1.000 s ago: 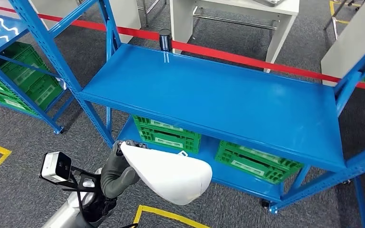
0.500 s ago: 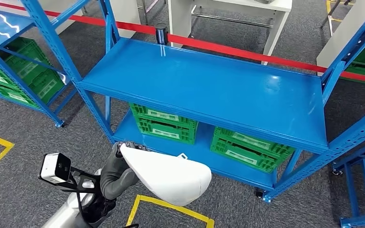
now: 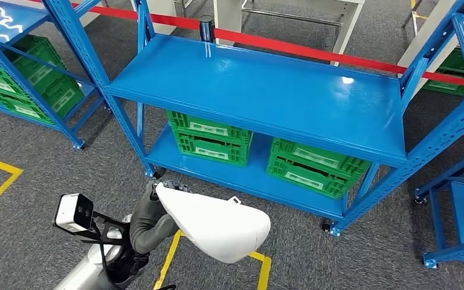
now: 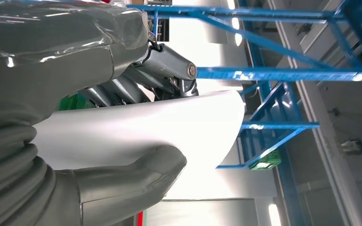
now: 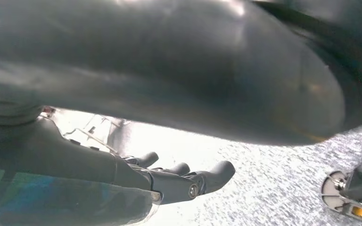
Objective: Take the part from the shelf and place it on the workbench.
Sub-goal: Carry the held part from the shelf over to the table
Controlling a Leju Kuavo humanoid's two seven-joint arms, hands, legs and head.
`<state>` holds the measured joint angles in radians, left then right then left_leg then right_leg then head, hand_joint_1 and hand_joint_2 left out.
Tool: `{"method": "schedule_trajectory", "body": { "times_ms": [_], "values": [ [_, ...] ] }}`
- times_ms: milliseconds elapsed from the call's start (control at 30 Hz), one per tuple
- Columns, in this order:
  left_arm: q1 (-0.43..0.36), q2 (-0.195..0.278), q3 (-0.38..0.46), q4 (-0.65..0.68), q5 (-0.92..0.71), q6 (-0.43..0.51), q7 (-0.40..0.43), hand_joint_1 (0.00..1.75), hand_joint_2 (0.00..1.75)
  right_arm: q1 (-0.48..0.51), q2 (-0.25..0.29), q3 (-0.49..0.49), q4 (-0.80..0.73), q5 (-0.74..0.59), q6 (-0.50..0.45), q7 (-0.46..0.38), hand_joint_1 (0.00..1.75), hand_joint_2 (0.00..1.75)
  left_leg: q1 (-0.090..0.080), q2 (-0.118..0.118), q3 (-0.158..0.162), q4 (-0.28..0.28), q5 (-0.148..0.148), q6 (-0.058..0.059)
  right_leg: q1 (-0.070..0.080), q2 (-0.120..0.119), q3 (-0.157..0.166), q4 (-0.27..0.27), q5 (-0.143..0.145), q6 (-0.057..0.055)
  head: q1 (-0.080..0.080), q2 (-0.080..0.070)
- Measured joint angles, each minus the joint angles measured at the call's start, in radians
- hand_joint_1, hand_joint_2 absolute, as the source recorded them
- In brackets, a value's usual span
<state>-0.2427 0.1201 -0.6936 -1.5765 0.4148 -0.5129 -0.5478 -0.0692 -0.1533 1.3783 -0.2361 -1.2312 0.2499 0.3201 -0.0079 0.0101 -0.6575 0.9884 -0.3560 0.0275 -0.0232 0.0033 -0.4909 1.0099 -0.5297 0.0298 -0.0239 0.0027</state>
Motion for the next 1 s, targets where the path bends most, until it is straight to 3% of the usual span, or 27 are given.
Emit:
{"method": "schedule_trajectory", "body": {
  "times_ms": [67, 133, 167, 233, 267, 300, 333, 400, 467, 500, 567, 667, 767, 800, 833, 867, 933, 1000],
  "values": [
    [0.0, -0.001, -0.001, 0.0, 0.001, -0.001, 0.0, 1.75, 1.75, 0.001, 0.0, 0.0, 0.0, 0.0, 0.0, 0.0, 0.0, 0.0, 0.003, 0.001, -0.006, 0.008, 0.009, -0.011, 0.004, 0.002, -0.001, -0.011, -0.01, -0.024, -0.002, 0.0],
    [0.001, -0.002, -0.002, 0.0, 0.001, -0.001, 0.0, 1.75, 1.75, 0.002, 0.001, 0.0, 0.0, 0.0, 0.0, 0.0, 0.0, 0.0, 0.009, -0.001, -0.016, 0.026, -0.008, -0.024, 0.003, -0.001, -0.008, -0.011, 0.001, -0.042, -0.003, 0.0],
    [0.001, -0.002, -0.002, 0.001, 0.001, -0.001, 0.0, 1.75, 1.75, 0.002, 0.001, 0.0, 0.0, 0.0, 0.0, 0.0, 0.0, 0.0, 0.011, -0.002, -0.028, 0.059, -0.039, -0.031, 0.0, -0.002, -0.013, -0.012, 0.009, -0.049, -0.004, 0.0],
    [0.001, -0.002, -0.003, 0.002, 0.001, -0.001, 0.0, 1.75, 1.75, 0.003, 0.001, 0.0, 0.0, 0.002, -0.001, 0.0, 0.0, 0.0, 0.015, -0.004, -0.071, 0.184, -0.126, -0.042, 0.002, -0.003, -0.027, -0.011, 0.023, -0.055, -0.004, 0.0],
    [0.001, -0.002, -0.004, 0.003, 0.001, -0.001, 0.0, 1.75, 1.75, 0.003, 0.001, 0.0, 0.0, 0.002, -0.002, 0.0, 0.0, 0.0, 0.017, -0.004, -0.091, 0.25, -0.159, -0.045, 0.004, -0.003, -0.034, -0.011, 0.03, -0.056, -0.005, 0.0],
    [0.001, -0.002, -0.004, 0.005, 0.001, -0.001, 0.0, 1.75, 1.75, 0.004, 0.001, 0.0, 0.0, 0.003, -0.002, 0.0, 0.0, 0.0, 0.018, -0.005, -0.099, 0.291, -0.174, -0.045, 0.006, -0.003, -0.04, -0.01, 0.037, -0.056, -0.005, 0.0],
    [0.001, -0.002, -0.005, 0.007, 0.001, -0.001, 0.0, 1.75, 1.75, 0.005, 0.001, 0.0, 0.0, 0.003, -0.002, 0.0, 0.0, 0.0, 0.017, -0.005, -0.086, 0.292, -0.169, -0.042, 0.01, -0.002, -0.045, -0.01, 0.042, -0.055, -0.005, 0.0],
    [0.0, -0.003, -0.005, 0.008, 0.001, -0.001, 0.0, 1.75, 1.75, 0.005, 0.002, 0.0, 0.0, 0.004, -0.003, 0.0, 0.0, 0.0, 0.011, -0.008, -0.003, 0.182, -0.123, -0.021, 0.017, -0.001, -0.051, -0.01, 0.049, -0.054, -0.005, 0.0],
    [-0.002, -0.004, -0.005, 0.008, 0.001, -0.001, 0.0, 1.75, 1.75, 0.004, 0.008, 0.0, 0.0, 0.004, -0.003, 0.0, 0.0, 0.0, 0.001, -0.007, 0.079, 0.056, -0.098, 0.01, 0.02, -0.001, -0.053, -0.012, 0.055, -0.05, 0.0, 0.0],
    [-0.003, -0.004, -0.004, 0.008, 0.001, -0.002, 0.0, 1.75, 1.75, 0.003, 0.011, 0.0, 0.0, 0.004, -0.003, 0.0, 0.0, 0.0, -0.005, -0.005, 0.096, 0.025, -0.097, 0.02, 0.017, -0.003, -0.055, -0.013, 0.058, -0.046, 0.002, 0.0],
    [-0.005, -0.005, -0.004, 0.008, 0.003, -0.003, -0.001, 1.75, 1.75, 0.002, 0.012, 0.0, 0.0, 0.006, -0.002, 0.0, 0.0, 0.0, -0.014, 0.0, 0.101, 0.006, -0.092, 0.027, 0.011, -0.005, -0.057, -0.019, 0.066, -0.035, 0.003, 0.0],
    [-0.009, -0.009, -0.004, 0.008, 0.005, -0.006, -0.003, 1.75, 1.75, 0.002, 0.012, 0.0, 0.0, 0.012, 0.002, -0.002, 0.0, 0.0, -0.006, 0.004, 0.118, -0.044, -0.064, 0.035, 0.015, -0.005, -0.077, 0.01, 0.049, -0.032, 0.004, 0.0],
    [-0.014, -0.014, -0.005, 0.014, 0.012, -0.01, -0.007, 1.75, 1.75, 0.003, 0.007, 0.0, 0.001, 0.013, 0.002, -0.006, 0.0, 0.0, -0.003, 0.005, 0.112, -0.057, -0.05, 0.031, 0.008, -0.004, -0.165, 0.183, -0.027, -0.034, 0.005, 0.0],
    [-0.013, -0.015, -0.006, 0.018, 0.018, -0.012, -0.007, 1.75, 1.75, 0.004, 0.005, 0.0, 0.001, 0.011, 0.0, -0.007, 0.0, 0.0, -0.002, 0.006, 0.107, -0.055, -0.048, 0.028, 0.004, -0.004, -0.188, 0.229, -0.04, -0.028, 0.005, 0.0],
    [-0.013, -0.015, -0.007, 0.022, 0.025, -0.014, -0.007, 1.75, 1.75, 0.004, 0.003, 0.0, 0.001, 0.01, -0.002, -0.007, 0.0, 0.0, 0.0, 0.005, 0.101, -0.051, -0.048, 0.025, -0.002, -0.004, -0.192, 0.24, -0.038, -0.017, 0.005, 0.0],
    [-0.014, -0.016, -0.008, 0.026, 0.033, -0.017, -0.007, 1.75, 1.75, 0.005, 0.002, 0.0, 0.001, 0.009, -0.004, -0.007, 0.0, 0.0, 0.003, 0.005, 0.095, -0.043, -0.048, 0.021, -0.007, -0.005, -0.176, 0.211, -0.021, -0.002, 0.005, 0.0],
    [-0.015, -0.018, -0.009, 0.034, 0.052, -0.025, -0.005, 1.75, 1.75, 0.004, 0.0, 0.0, 0.001, 0.01, -0.004, -0.008, 0.0, 0.0, 0.009, 0.004, 0.08, -0.015, -0.057, 0.006, -0.018, -0.005, -0.111, 0.088, 0.025, 0.023, 0.006, 0.0],
    [-0.019, -0.02, -0.01, 0.041, 0.07, -0.033, 0.001, 1.75, 1.75, 0.004, 0.0, 0.0, 0.001, 0.011, 0.001, -0.011, 0.0, 0.0, 0.008, 0.004, 0.061, 0.016, -0.069, -0.011, -0.021, -0.001, -0.078, 0.021, 0.042, 0.02, 0.006, 0.0]
  ]
}}
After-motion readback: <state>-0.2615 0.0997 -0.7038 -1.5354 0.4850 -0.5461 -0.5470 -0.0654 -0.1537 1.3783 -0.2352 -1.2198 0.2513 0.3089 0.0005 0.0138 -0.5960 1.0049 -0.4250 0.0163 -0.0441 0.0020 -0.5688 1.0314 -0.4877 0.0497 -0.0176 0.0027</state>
